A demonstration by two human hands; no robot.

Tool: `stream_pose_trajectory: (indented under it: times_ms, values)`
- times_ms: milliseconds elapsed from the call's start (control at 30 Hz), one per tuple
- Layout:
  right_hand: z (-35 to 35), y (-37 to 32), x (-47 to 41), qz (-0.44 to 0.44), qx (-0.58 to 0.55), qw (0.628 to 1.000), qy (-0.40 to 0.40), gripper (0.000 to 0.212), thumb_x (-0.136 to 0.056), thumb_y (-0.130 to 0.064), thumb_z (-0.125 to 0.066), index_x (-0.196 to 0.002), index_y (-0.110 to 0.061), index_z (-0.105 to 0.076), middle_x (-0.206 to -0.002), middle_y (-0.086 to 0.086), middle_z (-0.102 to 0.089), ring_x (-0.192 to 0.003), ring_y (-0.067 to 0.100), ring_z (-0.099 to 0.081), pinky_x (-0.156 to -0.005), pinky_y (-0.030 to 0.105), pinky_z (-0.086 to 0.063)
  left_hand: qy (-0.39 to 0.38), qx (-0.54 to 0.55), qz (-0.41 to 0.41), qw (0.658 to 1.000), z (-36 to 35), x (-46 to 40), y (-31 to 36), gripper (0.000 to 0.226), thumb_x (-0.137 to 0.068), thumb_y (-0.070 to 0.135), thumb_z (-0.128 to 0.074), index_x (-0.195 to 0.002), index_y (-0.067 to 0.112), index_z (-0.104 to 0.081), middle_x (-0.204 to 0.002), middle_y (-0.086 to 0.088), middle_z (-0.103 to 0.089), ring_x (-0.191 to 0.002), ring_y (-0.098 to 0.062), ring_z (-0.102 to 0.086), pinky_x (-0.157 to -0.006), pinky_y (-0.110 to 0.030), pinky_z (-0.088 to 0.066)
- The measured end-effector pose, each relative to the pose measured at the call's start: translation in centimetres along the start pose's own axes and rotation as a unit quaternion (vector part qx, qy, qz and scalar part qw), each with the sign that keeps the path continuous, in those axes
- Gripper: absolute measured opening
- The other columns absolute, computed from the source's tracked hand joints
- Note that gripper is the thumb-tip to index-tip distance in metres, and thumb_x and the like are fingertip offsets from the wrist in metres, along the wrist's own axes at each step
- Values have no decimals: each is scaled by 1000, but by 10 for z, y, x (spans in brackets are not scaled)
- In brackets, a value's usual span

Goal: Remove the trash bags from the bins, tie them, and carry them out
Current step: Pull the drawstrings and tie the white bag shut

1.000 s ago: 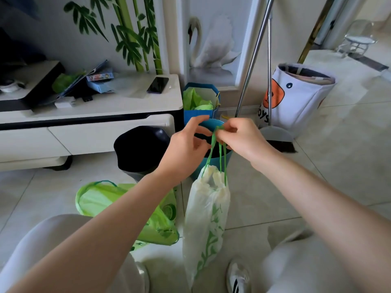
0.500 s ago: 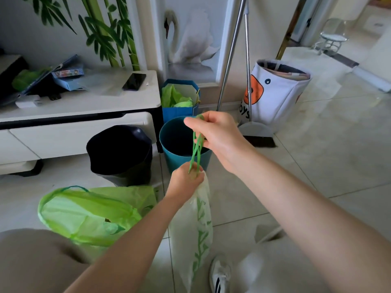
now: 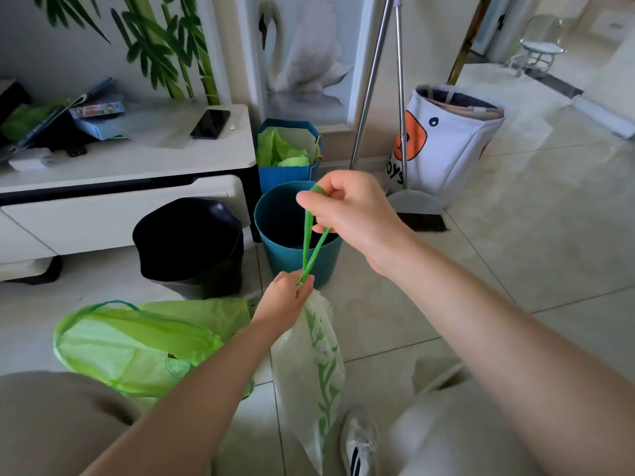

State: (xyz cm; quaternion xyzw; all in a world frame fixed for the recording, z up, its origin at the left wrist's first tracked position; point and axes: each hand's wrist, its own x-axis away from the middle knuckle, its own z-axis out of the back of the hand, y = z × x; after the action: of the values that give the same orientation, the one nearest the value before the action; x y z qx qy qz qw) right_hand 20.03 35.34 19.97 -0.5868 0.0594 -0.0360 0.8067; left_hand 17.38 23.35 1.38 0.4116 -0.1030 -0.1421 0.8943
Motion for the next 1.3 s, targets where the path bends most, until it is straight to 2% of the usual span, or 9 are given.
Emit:
stream_pose_trajectory:
  times_ms: [67,167,233,300,433,667,933,1167,1300]
  values:
    - [4,0,-3,2,3,1000,-5,23,-87,-17,-65,-87,6,-62,-60,2,-53,-56,9,-54,-75,39,-61,-60,-25,4,998,14,-4,-3,40,-95,48,-41,-71,16,-43,-67,-5,-49,-65,-25,-52,-64,-41,-45]
    - [8,0,-8,1,-10,1000,-5,16,-88,-16,-64,-83,-1,-62,-58,2,-53,-58,13,-54,-77,42,-60,-169,-117,21,978,35,-7,-1,52,-81,71,-36,-94,23,-52,-99,-3,-59,-98,-27,-55,-89,-49,-46]
    - [7,-1,-8,8,-22,1000,-5,14,-88,-16,-63,-79,-5,-62,-55,-2,-56,-57,12,-54,-78,46,-59,-210,-146,6,967,49,-8,6,66,-82,70,-41,-128,24,-48,-132,-1,-52,-124,-24,-45,-107,-45,-36]
    - [4,-3,-7,20,-17,1000,-8,16,-88,-16,-63,-83,-1,-63,-59,-2,-59,-58,12,-56,-79,48,-58,-197,-119,-25,973,65,-7,19,58,-89,56,-51,-138,26,-44,-140,6,-46,-129,-15,-42,-108,-30,-33]
    - [-4,-9,-2,33,-47,998,-16,18,-89,-11,-61,-90,7,-63,-70,8,-65,-61,14,-58,-78,45,-57,-144,-87,-39,985,88,0,31,39,-86,38,-65,-124,30,-58,-120,16,-56,-114,-5,-52,-91,-20,-38]
    - [-12,-11,0,39,-81,996,-22,12,-89,-4,-59,-90,7,-62,-72,8,-67,-65,20,-59,-76,44,-57,-92,-109,-69,987,87,11,35,27,-78,40,-72,-100,24,-67,-89,18,-59,-92,-4,-57,-81,-23,-47]
    - [3,-4,-8,-18,-181,983,31,14,-93,-10,-56,-84,-4,-64,-77,13,-71,-67,19,-66,-73,35,-59,-50,31,26,998,77,-4,36,13,-84,28,-69,-86,19,-78,-82,5,-72,-80,-6,-63,-73,-20,-48]
    - [18,19,-18,67,98,984,132,19,-87,-19,-55,-79,-8,-68,-73,-1,-74,-71,12,-70,-79,43,-57,-29,208,150,966,77,-9,22,16,-92,14,-61,-86,5,-73,-75,0,-73,-67,-11,-57,-65,-18,-50]
    - [18,21,-14,140,205,961,120,15,-87,-19,-58,-80,-13,-71,-75,-6,-72,-72,14,-66,-74,27,-52,-2,216,171,961,77,-12,16,17,-90,12,-62,-83,1,-73,-69,-4,-71,-58,-12,-51,-65,-23,-49]
